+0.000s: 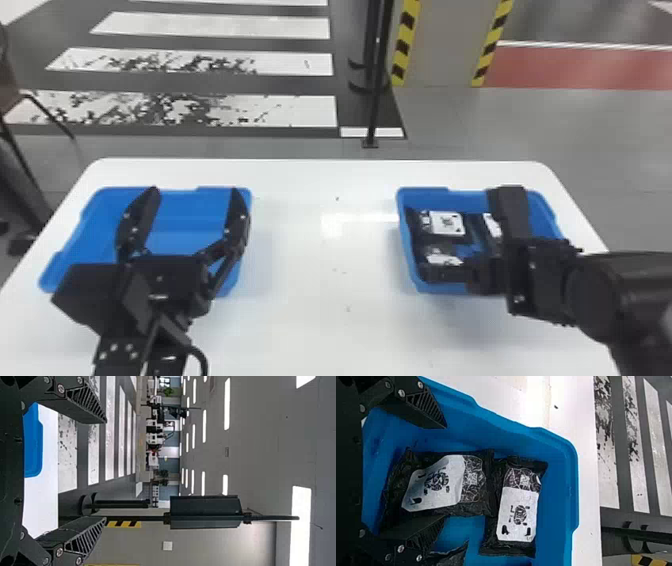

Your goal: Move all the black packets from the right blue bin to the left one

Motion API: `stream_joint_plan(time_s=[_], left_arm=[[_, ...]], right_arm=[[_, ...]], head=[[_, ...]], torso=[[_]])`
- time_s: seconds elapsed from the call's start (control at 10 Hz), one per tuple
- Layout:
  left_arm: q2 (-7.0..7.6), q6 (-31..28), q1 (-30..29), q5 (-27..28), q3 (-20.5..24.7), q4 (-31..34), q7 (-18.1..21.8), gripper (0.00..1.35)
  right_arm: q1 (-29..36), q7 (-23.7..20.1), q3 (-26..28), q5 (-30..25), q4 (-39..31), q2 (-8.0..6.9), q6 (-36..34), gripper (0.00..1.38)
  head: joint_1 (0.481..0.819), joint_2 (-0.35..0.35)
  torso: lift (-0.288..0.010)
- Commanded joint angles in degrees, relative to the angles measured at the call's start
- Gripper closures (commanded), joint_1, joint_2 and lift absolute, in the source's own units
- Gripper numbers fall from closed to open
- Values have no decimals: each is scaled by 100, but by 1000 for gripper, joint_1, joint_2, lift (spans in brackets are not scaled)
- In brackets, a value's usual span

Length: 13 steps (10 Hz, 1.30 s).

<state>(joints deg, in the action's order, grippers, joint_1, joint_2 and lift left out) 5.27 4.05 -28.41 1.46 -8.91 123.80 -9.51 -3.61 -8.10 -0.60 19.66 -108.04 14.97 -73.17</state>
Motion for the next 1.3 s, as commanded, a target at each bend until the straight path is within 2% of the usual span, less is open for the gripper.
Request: stream_joint_plan(time_s=[0.0, 0.1, 0.2, 0.3, 0.4, 0.6, 0.8, 1.1, 1.2], left_arm=[[-9, 45, -13, 2, 0, -12, 2, 174], [-9, 59, -13, 2, 0, -26, 2, 174], [-9, 73, -13, 13, 0, -40, -7, 174], [-9, 88, -13, 13, 11, -40, 2, 174], [-17, 130, -27, 36, 23, -54, -7, 174], [-17, 158, -27, 36, 46, -54, -7, 174], [-35, 313, -13, 13, 69, -54, 2, 174], [-52, 636, 43, 25, 160, 2, 142, 170], [-96, 467, 142, -158, 320, 101, 485, 168]], right_arm=[[-188, 54, -43, 34, 222, 24, -178, 219], [-258, 80, -54, 102, 335, 41, -262, 234], [-357, 107, -77, 216, 461, 59, -389, 358], [-413, 107, -146, 445, 532, 103, -529, 723], [-371, 115, -146, 639, 461, 103, -571, 993], [-230, 168, -146, 708, 194, 103, -459, 1082], [206, 107, 106, 696, -242, 85, 89, 1102], [895, -245, 643, 11, -1043, -82, 1636, 1102], [951, -579, 700, -149, -1043, -90, 2522, 1102]], head=[[695, -50], [695, -52], [695, -56], [695, -57], [695, -50], [695, -31], [695, -17], [695, -33], [695, -49]], torso=[[-140], [-140], [-140], [-140], [-140], [-140], [-140], [-140], [-140]])
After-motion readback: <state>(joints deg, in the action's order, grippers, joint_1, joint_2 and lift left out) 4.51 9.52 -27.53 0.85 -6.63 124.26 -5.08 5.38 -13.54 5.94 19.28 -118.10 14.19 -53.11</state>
